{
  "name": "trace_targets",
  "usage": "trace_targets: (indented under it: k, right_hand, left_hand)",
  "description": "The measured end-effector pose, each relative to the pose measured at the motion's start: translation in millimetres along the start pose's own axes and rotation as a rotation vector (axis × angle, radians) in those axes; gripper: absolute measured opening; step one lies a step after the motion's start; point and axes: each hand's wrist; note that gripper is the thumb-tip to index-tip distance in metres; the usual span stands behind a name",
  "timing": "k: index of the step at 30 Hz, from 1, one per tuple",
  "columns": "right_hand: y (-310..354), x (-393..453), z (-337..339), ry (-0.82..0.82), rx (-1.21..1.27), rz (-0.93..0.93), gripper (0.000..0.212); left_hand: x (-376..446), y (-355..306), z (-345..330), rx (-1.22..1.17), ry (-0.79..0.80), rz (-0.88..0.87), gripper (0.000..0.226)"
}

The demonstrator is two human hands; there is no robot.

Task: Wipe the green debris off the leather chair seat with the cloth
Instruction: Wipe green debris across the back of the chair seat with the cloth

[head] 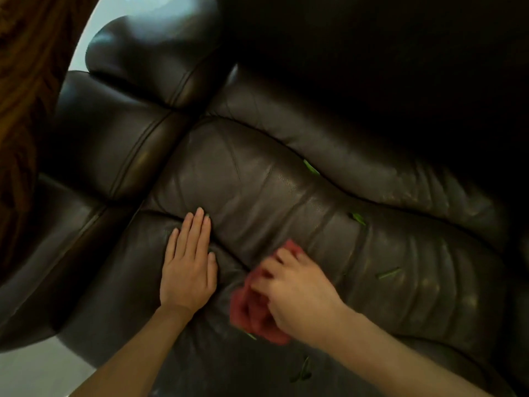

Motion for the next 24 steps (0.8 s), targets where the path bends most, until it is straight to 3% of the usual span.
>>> trace_targets:
  k: [3, 6, 9, 12, 16, 24]
  right_hand:
    - [-12, -27, 3, 0.081, 0.144, 0.019, 0.039]
    - [-35, -27, 39, -0.1, 0.283, -0.06, 0.044]
    - [-63, -1, 72, -0.307, 0.322, -0.202, 0.037]
    - [-88, 33, 83, -0.303, 0.38, -0.309, 0.029]
    - [-116, 57, 78, -0.395, 0.505, -0.464, 0.044]
    - [-135, 71, 80, -0.253, 0.653, -0.516, 0.049]
  left_hand:
    - [1, 0, 2, -0.01, 0.008, 0.012, 0.062]
    - [1, 0, 2, -0.009, 0.01, 0.022, 0.063]
    - [2, -2, 1, -0.002, 0.023, 0.016, 0.062]
    - [2, -1, 1, 0.009, 0.026, 0.029, 0.063]
    - [2, -1, 0, 0.004, 0.025, 0.026, 0.064]
    - [3, -1, -1, -0.017, 0.032, 0.023, 0.063]
Point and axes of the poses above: each hand's wrist, its own x-axis towards the middle knuckle, its own z-axis out of the back of the hand, y = z × x, and after that the axes turned 14 degrees about y, right-handed
